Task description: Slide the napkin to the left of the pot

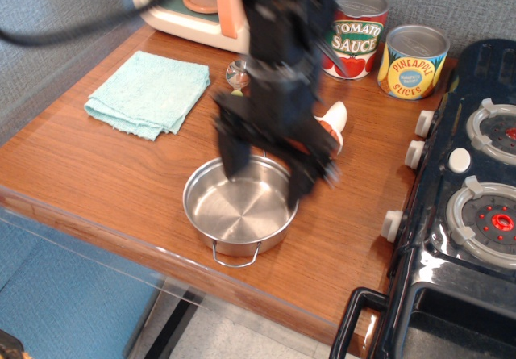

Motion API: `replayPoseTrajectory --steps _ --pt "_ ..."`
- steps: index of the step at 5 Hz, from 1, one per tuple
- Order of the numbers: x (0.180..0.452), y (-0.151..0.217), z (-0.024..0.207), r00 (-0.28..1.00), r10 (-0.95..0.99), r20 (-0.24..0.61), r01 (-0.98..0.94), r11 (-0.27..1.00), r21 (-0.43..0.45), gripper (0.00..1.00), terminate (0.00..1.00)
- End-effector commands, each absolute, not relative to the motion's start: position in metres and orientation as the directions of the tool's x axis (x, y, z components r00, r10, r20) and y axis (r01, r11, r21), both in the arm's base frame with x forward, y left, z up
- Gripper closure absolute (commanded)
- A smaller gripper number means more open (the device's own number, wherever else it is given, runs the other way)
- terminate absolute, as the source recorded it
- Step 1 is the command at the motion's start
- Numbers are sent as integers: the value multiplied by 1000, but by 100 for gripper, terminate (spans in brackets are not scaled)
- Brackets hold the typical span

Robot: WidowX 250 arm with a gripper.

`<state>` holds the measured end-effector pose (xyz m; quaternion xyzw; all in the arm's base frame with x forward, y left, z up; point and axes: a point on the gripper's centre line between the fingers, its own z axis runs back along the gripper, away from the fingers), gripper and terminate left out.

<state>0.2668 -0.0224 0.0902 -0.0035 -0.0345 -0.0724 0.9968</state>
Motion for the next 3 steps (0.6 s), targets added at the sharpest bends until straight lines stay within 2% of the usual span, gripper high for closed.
replayPoseTrajectory --steps 1,2,3 --pt "318 54 105 991 -119 65 118 993 31 0 0" --pt "340 98 109 984 -147 104 139 987 80 0 0" --pt "359 120 107 973 -189 131 177 980 96 0 0"
